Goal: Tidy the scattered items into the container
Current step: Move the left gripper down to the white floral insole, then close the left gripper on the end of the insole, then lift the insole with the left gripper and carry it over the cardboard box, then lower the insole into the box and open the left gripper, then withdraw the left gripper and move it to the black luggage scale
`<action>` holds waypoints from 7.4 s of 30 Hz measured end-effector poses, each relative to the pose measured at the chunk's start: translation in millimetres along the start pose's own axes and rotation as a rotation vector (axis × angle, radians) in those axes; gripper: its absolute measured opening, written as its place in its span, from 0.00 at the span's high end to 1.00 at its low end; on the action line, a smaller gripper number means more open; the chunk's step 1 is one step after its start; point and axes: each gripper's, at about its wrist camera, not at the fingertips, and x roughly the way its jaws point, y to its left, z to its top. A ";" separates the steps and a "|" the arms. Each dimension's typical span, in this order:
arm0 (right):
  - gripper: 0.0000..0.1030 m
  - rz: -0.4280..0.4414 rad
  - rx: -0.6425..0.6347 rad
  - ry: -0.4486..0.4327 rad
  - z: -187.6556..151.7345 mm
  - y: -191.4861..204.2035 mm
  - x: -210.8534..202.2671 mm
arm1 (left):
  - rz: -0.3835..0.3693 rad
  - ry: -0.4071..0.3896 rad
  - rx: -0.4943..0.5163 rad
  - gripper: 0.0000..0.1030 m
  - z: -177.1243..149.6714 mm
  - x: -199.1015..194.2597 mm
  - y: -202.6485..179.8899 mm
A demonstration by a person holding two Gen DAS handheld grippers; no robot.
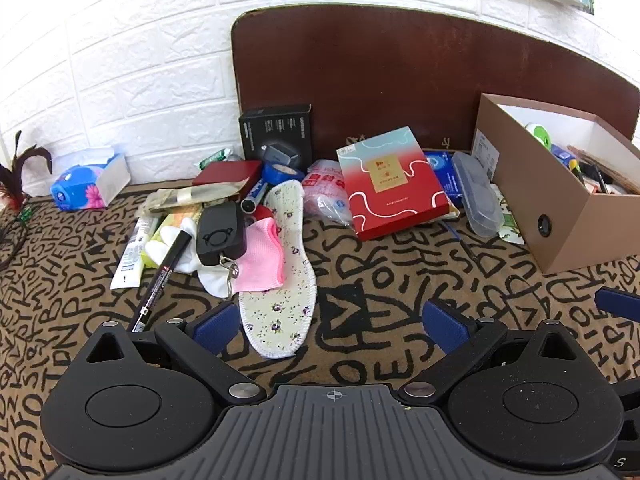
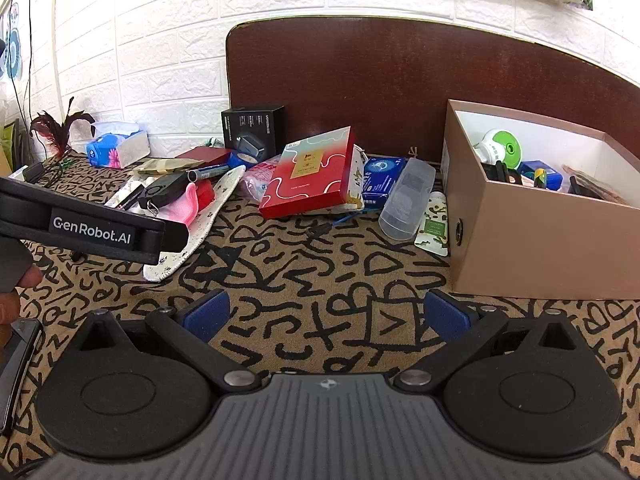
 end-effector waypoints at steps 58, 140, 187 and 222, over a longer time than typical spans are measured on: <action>0.57 0.351 -0.114 0.077 31.2 93.5 152.8 | -0.241 0.158 -0.094 0.36 11.0 118.4 101.2; 0.88 -0.067 0.051 -0.317 73.1 -174.4 -7.5 | -0.653 -0.094 0.315 0.29 155.1 44.9 -247.1; 0.00 -0.263 -0.076 -0.238 54.7 -125.1 -17.8 | -0.430 -0.123 0.294 0.00 89.4 7.6 -203.3; 0.00 0.184 -0.196 -0.084 39.4 56.7 58.4 | -0.159 -0.032 -0.119 0.00 29.4 37.5 63.2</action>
